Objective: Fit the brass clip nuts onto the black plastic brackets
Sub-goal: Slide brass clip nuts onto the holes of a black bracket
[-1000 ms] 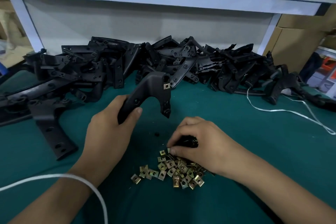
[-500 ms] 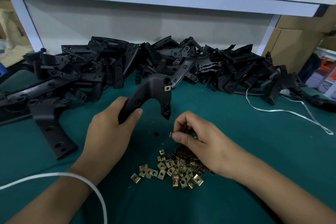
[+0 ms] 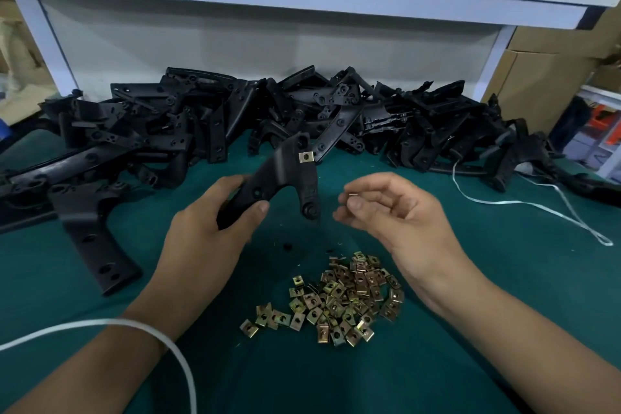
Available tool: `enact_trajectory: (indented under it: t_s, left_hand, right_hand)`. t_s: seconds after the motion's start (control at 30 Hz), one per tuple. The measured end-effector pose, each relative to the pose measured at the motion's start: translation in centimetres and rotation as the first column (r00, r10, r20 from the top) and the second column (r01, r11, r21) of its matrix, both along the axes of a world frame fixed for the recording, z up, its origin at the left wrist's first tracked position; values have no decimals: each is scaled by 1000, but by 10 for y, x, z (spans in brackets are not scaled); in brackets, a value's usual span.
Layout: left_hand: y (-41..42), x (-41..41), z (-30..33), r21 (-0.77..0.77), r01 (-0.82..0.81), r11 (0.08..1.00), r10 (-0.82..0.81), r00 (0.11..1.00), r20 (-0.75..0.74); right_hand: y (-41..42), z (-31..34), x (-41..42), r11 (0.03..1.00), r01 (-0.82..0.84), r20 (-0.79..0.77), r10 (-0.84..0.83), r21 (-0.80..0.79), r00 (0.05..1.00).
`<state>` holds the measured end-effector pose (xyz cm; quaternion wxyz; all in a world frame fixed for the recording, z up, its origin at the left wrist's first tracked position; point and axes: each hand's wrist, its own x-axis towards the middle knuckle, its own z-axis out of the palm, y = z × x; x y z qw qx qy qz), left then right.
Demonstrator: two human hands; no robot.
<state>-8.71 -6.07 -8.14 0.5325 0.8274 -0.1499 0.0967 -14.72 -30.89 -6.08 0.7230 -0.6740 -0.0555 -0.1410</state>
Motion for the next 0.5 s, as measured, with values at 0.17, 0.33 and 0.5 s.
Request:
enact_trajectory:
  t_s: [0.17, 0.33, 0.5]
  left_hand:
    - [-1, 0, 0, -16, 62, 998, -62, 998, 2]
    - [-1, 0, -1, 11, 95, 995, -96, 995, 18]
    - [0, -1, -1, 27, 113, 993, -114, 993, 21]
  right_hand:
    - [3, 2, 0, 967, -59, -85, 82, 249, 993]
    - [11, -3, -2, 967, -123, -126, 154, 223, 980]
    - [11, -2, -2, 968, -134, -100, 158, 211, 982]
